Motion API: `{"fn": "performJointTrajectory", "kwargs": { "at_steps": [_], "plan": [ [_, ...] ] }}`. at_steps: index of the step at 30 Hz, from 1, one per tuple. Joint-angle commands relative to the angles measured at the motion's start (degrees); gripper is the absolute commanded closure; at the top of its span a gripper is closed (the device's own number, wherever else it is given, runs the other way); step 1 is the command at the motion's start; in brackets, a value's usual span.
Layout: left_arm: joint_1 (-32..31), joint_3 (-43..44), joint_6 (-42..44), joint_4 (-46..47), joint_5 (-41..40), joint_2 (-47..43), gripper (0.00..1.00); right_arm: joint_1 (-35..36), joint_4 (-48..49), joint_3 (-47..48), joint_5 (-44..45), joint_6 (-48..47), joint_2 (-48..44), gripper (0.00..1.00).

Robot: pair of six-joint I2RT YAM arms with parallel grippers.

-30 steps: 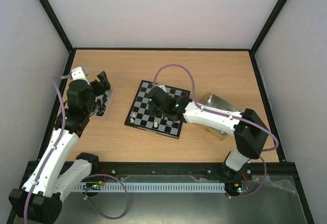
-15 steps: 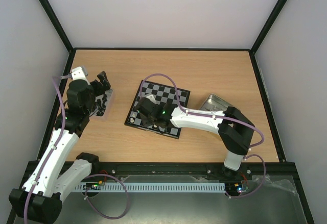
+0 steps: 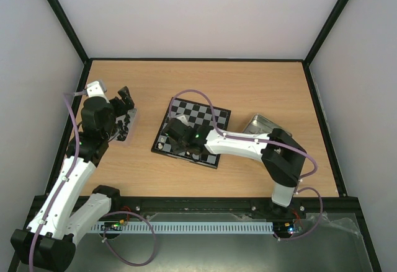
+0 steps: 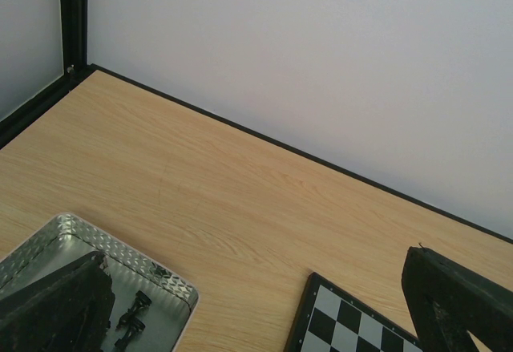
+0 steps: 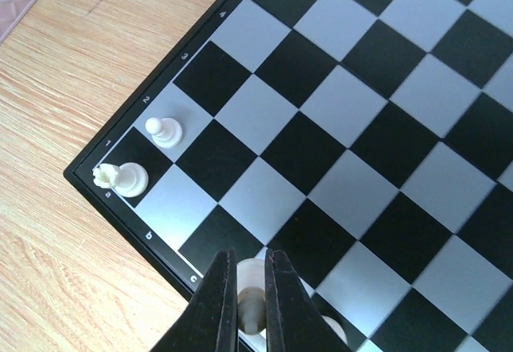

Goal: Set up the chess pieces on the board
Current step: Place the chess piece on the chessboard.

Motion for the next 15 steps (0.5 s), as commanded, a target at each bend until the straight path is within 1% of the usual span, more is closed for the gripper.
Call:
{"fn": "performJointTrajectory", "kwargs": {
  "at_steps": [1, 8, 15],
  "plan": [
    [0.23, -0.4, 0.04, 1.34, -0.39, -0.16, 0.01, 0.93, 0.6, 3.44, -1.02, -1.46, 3.93, 0.98],
    [0.23, -0.44, 0.0, 1.21, -0.46, -0.2, 0.01, 1.83, 0.87, 6.06, -1.86, -1.79, 8.31, 0.98],
    [0.25, -0.45, 0.0, 1.21, -0.63, -0.17, 0.01, 1.83, 0.85, 6.67, -1.31, -1.21, 10.11, 0.98]
  ]
}}
